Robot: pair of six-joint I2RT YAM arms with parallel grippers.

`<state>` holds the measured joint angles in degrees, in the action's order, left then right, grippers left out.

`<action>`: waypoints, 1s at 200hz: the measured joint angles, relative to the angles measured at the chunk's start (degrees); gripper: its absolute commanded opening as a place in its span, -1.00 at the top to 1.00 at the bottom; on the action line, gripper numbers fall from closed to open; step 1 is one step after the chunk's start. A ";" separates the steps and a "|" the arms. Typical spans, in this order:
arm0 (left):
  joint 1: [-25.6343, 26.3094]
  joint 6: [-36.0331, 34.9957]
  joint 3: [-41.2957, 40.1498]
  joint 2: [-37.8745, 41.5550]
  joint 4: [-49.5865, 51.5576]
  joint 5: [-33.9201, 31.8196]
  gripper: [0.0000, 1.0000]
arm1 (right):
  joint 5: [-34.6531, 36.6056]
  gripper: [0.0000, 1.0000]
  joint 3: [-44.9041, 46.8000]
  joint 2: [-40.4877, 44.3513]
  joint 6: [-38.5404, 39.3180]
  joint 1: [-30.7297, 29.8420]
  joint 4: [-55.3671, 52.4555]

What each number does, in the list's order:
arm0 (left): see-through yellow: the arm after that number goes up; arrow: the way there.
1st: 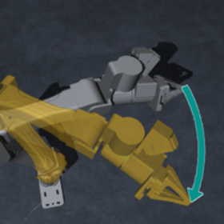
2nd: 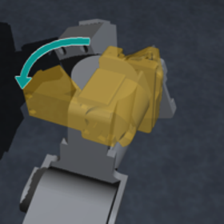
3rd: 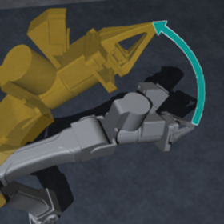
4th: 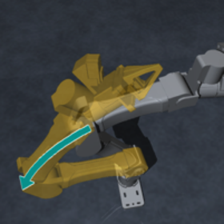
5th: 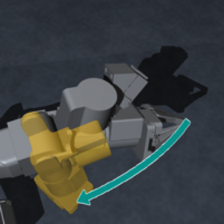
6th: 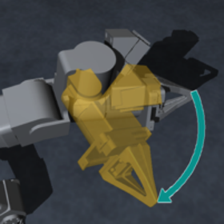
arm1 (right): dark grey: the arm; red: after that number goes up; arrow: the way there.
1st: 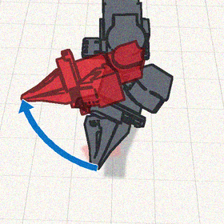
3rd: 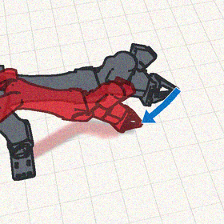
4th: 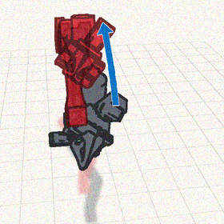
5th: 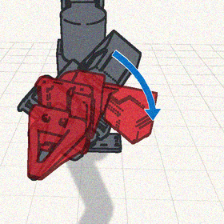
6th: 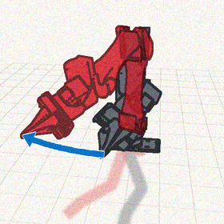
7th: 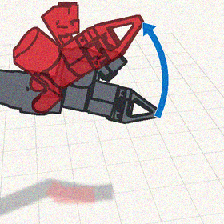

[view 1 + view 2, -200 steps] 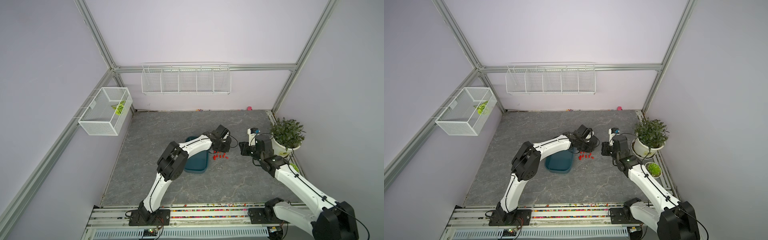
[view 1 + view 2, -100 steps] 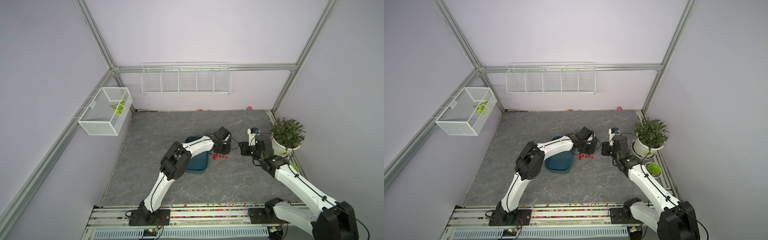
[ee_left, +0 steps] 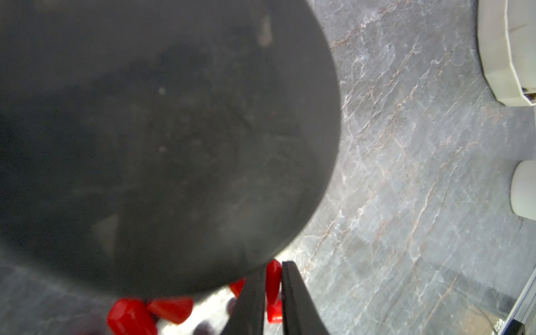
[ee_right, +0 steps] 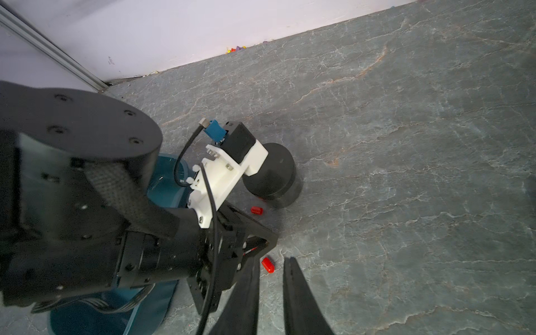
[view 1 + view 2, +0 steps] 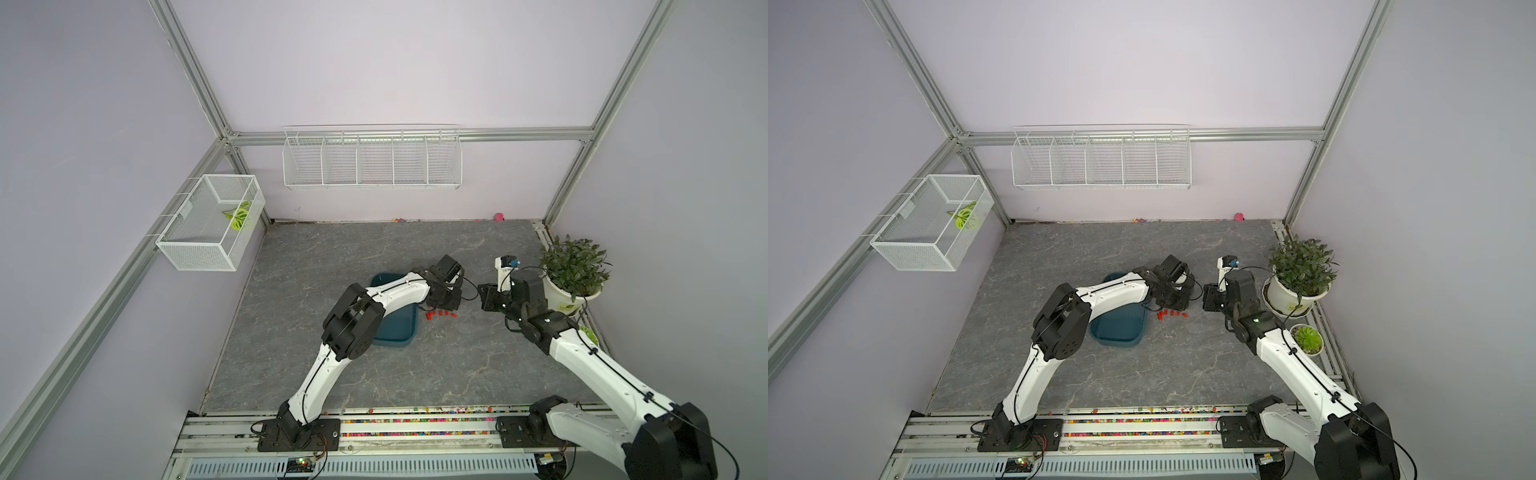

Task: Take the screw protection sleeves out of the storage box
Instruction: Place the screw protection sleeve at the center of the board.

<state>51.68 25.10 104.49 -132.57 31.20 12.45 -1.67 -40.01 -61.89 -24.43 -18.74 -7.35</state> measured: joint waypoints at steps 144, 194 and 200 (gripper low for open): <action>0.00 -0.42 0.90 -0.11 0.59 -0.50 0.50 | -0.02 0.59 0.00 -0.72 0.00 0.02 0.00; 0.04 -0.39 0.59 -0.09 -0.13 -1.16 0.49 | -0.02 0.59 0.00 -0.72 0.00 0.00 0.00; 0.04 -0.39 0.33 -0.02 -0.39 -1.33 0.48 | -0.02 0.59 0.00 -0.72 0.00 0.00 0.00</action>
<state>51.72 24.71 104.81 -132.60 30.81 11.11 -1.69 -40.01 -62.61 -24.43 -18.74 -7.35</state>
